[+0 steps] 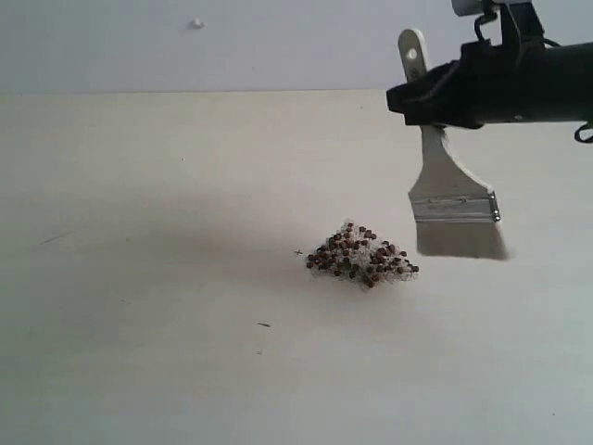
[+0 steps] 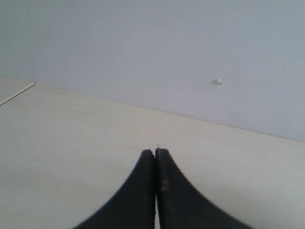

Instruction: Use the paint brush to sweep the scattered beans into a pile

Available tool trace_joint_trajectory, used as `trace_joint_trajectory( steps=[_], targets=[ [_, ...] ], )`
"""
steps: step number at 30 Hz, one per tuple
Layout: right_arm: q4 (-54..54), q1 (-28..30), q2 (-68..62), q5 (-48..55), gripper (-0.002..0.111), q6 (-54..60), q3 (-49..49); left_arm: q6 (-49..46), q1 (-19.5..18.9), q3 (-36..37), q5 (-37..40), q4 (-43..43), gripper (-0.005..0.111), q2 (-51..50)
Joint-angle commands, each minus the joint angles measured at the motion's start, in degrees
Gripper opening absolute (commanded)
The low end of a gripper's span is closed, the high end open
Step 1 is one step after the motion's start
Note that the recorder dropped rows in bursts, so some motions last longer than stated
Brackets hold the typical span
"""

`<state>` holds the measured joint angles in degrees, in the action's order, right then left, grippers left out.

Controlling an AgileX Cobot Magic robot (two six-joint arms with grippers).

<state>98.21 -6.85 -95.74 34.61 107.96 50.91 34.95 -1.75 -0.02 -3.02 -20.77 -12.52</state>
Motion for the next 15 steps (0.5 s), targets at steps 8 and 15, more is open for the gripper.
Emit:
trace_joint_trajectory(
  steps=[8,15],
  targets=[
    [-0.05,0.24,4.07,-9.46,0.000,-8.12,-1.45,-0.29,-0.24,0.02,-0.21,0.43,0.000,0.35],
    [-56.14,0.24,4.74,-14.71,0.000,-61.53,5.54,-0.29,-0.24,0.02,-0.21,0.43,0.000,0.35]
  ],
)
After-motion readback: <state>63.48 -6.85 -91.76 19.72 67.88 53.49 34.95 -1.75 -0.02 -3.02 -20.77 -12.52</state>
